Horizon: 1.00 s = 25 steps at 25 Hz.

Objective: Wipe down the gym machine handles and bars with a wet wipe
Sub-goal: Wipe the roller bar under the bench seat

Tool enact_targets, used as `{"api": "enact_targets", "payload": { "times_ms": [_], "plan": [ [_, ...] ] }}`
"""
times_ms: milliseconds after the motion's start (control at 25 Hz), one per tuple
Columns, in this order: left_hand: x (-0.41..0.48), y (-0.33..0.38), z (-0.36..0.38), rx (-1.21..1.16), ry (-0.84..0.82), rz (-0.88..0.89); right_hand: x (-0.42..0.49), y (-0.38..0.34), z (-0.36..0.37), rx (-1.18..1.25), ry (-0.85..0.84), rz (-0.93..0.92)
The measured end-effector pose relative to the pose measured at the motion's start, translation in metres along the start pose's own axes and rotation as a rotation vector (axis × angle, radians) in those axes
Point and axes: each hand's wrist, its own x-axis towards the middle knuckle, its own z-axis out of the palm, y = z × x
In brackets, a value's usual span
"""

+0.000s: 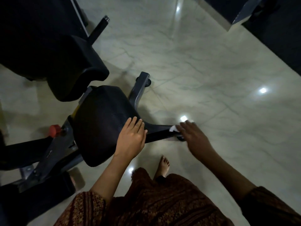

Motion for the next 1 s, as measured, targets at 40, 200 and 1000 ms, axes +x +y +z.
{"api": "enact_targets", "payload": {
  "times_ms": [40, 200, 1000],
  "plan": [
    [-0.005, -0.002, 0.001, -0.013, 0.036, -0.007, -0.001, 0.002, -0.008, -0.001, 0.044, 0.05],
    [-0.018, -0.014, 0.003, -0.024, 0.144, -0.044, 0.019, -0.051, 0.02, -0.058, 0.085, -0.135],
    [-0.018, -0.013, 0.009, -0.085, 0.279, -0.106, 0.013, -0.008, 0.017, 0.02, 0.051, -0.059]
  ]
}}
